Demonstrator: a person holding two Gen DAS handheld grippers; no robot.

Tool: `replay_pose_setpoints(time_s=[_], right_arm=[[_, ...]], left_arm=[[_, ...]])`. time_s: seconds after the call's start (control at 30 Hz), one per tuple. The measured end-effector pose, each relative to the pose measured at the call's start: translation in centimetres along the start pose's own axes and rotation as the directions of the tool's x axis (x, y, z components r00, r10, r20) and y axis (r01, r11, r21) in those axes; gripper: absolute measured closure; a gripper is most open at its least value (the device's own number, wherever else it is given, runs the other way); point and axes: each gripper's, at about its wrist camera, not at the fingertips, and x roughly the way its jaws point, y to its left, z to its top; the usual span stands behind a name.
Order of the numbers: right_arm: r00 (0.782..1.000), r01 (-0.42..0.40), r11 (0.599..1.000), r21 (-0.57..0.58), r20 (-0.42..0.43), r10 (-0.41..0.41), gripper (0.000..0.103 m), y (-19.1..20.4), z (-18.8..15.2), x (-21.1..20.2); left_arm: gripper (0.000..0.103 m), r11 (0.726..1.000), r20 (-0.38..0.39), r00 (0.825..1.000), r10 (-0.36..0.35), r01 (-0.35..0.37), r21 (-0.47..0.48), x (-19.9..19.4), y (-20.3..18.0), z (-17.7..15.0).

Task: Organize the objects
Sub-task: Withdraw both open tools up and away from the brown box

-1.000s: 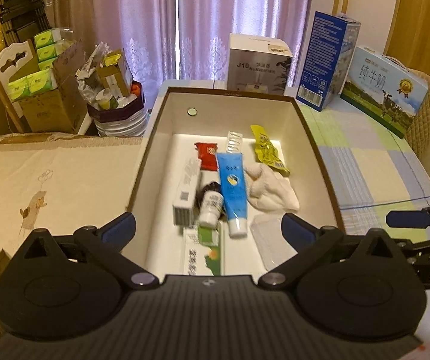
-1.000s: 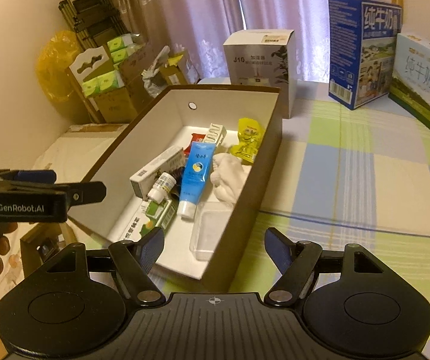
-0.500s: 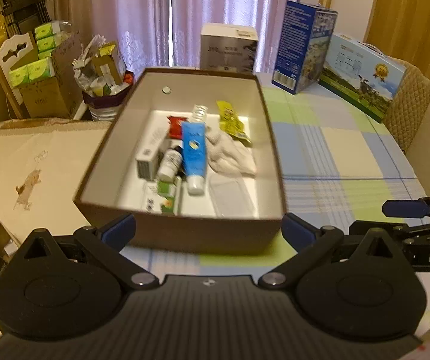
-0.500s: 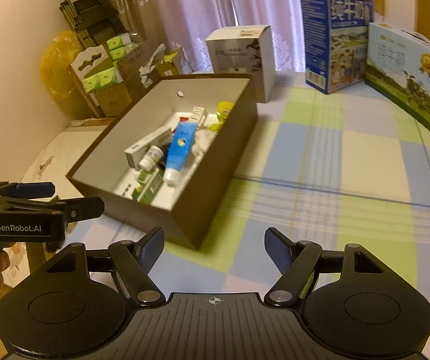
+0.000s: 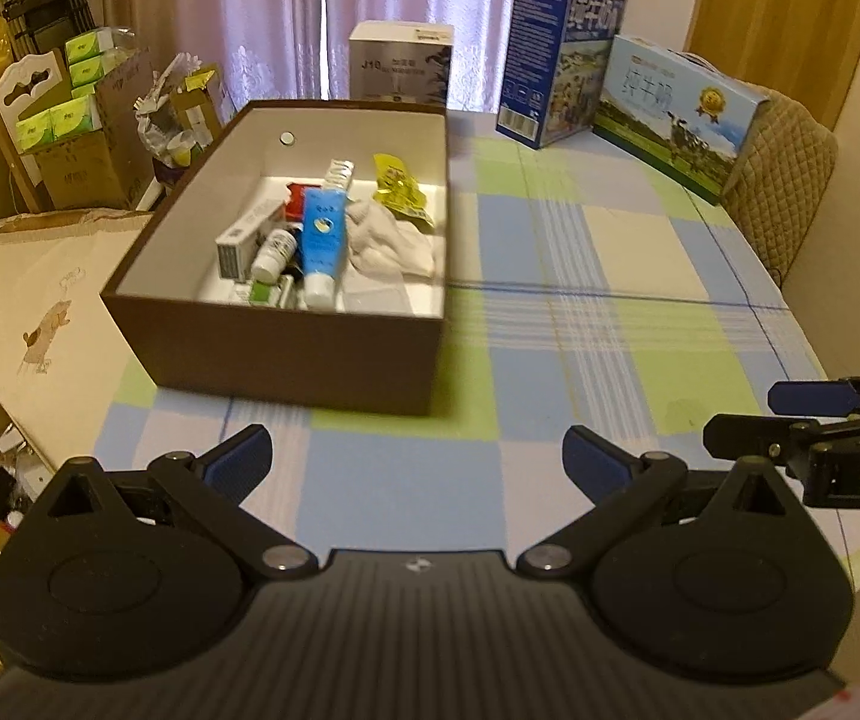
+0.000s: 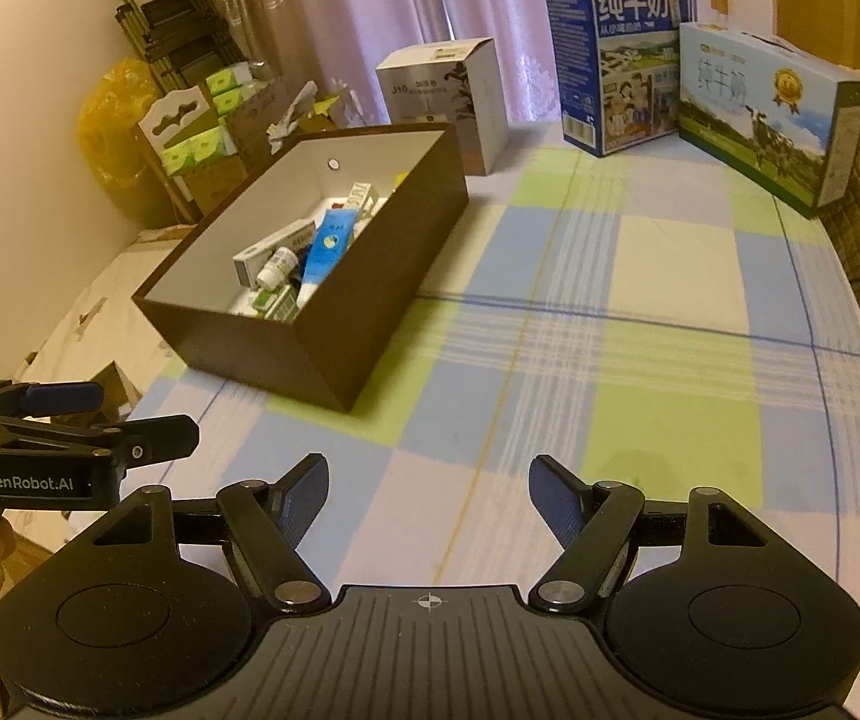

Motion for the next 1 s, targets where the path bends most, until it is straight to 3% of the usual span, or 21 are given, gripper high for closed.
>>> replay_pose_setpoints(time_s=[0.4,1.0], right_arm=[[1.000,0.002,1.000,-0.005,-0.002,-0.002,0.032,-2.0,-2.9,-2.9],[1.000,-0.002,1.000,0.009,-0.006,0.002,0.032,-3.2,-4.4,-4.2]], left_arm=[[0.001,1.000,-0.011,1.000,-0.007,0.007,0.008,-2.2,-4.1,-3.3],[0.001,1.000,-0.014,1.000,0.002,-0.002,0.022,-3.0,-6.0,-4.6]])
